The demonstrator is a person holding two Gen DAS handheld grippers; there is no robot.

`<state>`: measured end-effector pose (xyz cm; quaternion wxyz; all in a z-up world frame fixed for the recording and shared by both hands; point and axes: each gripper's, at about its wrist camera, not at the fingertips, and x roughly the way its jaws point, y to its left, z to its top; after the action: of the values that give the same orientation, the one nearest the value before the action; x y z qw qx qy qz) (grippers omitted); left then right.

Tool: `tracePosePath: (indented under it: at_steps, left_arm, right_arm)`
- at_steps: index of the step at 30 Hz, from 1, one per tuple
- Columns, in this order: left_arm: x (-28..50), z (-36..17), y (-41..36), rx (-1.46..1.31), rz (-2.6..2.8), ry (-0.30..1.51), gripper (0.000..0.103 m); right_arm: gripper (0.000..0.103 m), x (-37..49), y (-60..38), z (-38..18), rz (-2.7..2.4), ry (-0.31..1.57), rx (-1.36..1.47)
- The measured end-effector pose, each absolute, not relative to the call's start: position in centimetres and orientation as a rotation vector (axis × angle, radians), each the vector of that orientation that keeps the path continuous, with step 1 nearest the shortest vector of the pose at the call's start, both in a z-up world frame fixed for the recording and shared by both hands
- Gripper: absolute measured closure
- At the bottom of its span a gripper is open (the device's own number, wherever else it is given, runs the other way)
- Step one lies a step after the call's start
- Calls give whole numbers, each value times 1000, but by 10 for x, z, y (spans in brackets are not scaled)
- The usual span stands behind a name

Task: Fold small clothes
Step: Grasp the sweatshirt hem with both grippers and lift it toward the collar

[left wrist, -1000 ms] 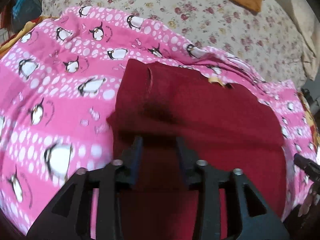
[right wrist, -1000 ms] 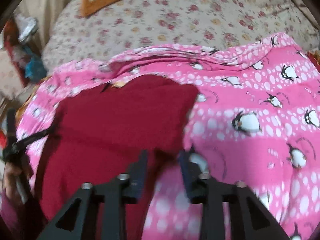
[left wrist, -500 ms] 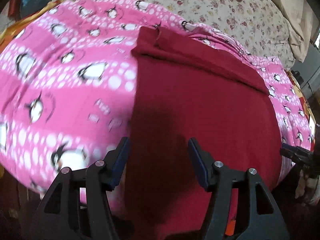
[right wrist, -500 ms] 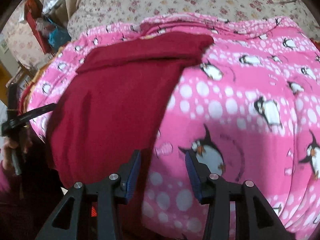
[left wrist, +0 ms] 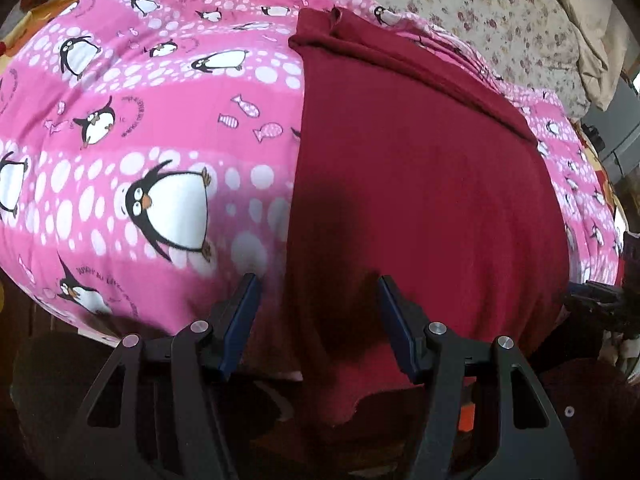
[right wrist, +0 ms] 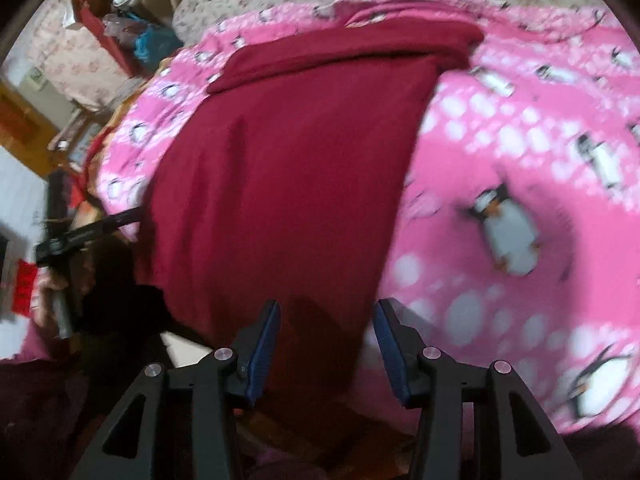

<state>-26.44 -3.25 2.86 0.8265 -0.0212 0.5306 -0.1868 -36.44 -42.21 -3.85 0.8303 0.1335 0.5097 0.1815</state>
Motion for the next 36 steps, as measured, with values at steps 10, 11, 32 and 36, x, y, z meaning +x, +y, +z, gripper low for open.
tracePosePath:
  at_steps: [10,11,32,36]
  left_arm:
    - [-268,16,-29,-28,-414,1210,43]
    - [-268,16,-29,-29,-414,1212,43]
    - [-273,7,-48,49,-425,1240,38]
    - [-275,6,-57,73,-420,1237,38]
  right_arm:
    - [50,-369,-414,-47,454,1068,329]
    - [50,-369,-414,-49,463,1078,338]
    - [65,-363,-387,-70,541,1191,339]
    - [69,-363,-386,-66,533,1177,320]
